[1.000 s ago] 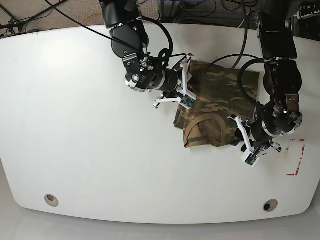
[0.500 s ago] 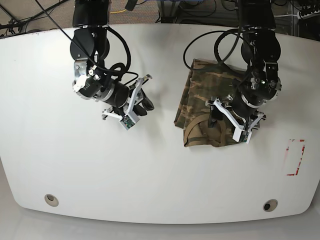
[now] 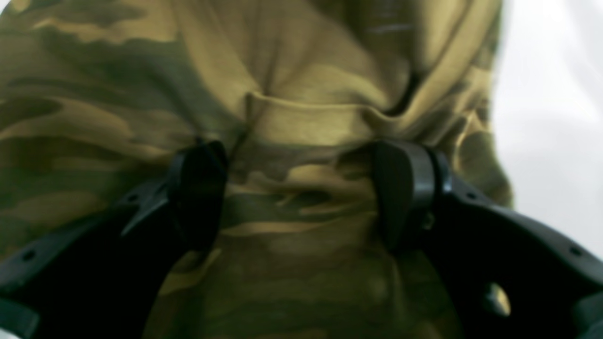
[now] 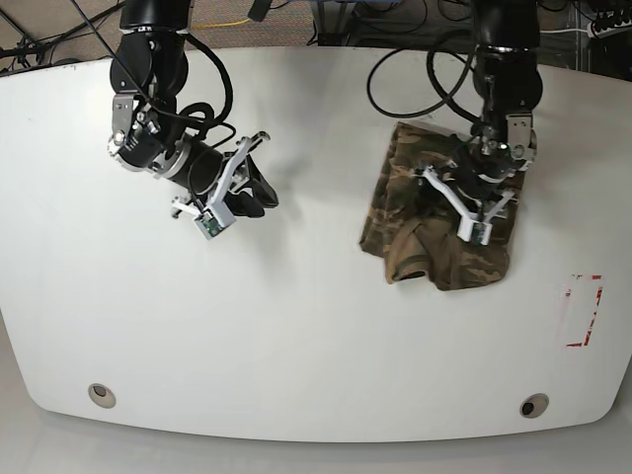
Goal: Fold the T-shirt properly
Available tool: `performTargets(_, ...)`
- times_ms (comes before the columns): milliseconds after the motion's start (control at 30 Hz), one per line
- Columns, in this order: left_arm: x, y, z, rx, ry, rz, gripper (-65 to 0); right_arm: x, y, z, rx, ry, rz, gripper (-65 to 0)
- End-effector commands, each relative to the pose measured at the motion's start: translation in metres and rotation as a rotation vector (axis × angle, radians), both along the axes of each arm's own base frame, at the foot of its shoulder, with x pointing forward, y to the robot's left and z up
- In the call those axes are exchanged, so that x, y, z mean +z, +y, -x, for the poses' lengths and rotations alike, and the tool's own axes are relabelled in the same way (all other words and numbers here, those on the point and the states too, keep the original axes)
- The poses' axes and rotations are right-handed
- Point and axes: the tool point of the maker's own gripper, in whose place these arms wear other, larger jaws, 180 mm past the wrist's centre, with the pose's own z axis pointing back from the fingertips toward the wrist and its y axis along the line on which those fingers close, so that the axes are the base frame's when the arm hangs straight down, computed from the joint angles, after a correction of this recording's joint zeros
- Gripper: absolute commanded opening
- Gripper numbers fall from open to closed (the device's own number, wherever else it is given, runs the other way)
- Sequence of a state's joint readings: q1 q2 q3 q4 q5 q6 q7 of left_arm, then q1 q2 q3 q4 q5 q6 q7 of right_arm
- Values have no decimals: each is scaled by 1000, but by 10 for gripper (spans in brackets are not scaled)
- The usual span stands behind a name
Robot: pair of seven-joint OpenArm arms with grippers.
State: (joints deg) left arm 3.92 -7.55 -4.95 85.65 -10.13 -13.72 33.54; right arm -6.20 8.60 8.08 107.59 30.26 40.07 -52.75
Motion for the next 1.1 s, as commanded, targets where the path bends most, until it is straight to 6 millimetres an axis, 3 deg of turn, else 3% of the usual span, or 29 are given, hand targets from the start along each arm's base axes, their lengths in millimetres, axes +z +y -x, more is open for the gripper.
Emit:
performTargets(0, -4, 68, 12, 124, 69, -133, -196, 20, -1, -3, -1, -69, -8, -510)
performTargets(200, 24, 152, 24, 116, 56, -263, -197, 22, -7, 5, 12, -75, 19, -512)
performTargets(367, 32, 238, 65, 250, 114, -324, -197, 16, -8, 14, 15, -56, 30, -512)
performTargets(467, 44, 274, 77, 279, 130, -357, -197, 12, -8, 20, 15, -39, 30, -512)
performTargets(533, 54, 287, 81, 261, 126, -371, -199, 8, -8, 24, 15, -25, 29, -512)
performTargets(667, 74, 302, 86, 260, 89, -376, -199, 6, -9, 25, 13, -21, 36, -512)
performTargets(733, 98, 305, 74, 241, 38, -406, -199, 5, -9, 25, 12, -20, 35, -512)
performTargets(800, 108, 301, 68, 221, 15, -427, -199, 5, -10, 24, 11, -22, 40, -512)
performTargets(900, 131, 289, 59, 192, -34, -481, -199, 1, -24, 19, 2, -33, 129, -512)
performTargets(1067, 141, 249, 46, 167, -150, -453, -256, 0, -50, -2, -52, -115, 315, -512)
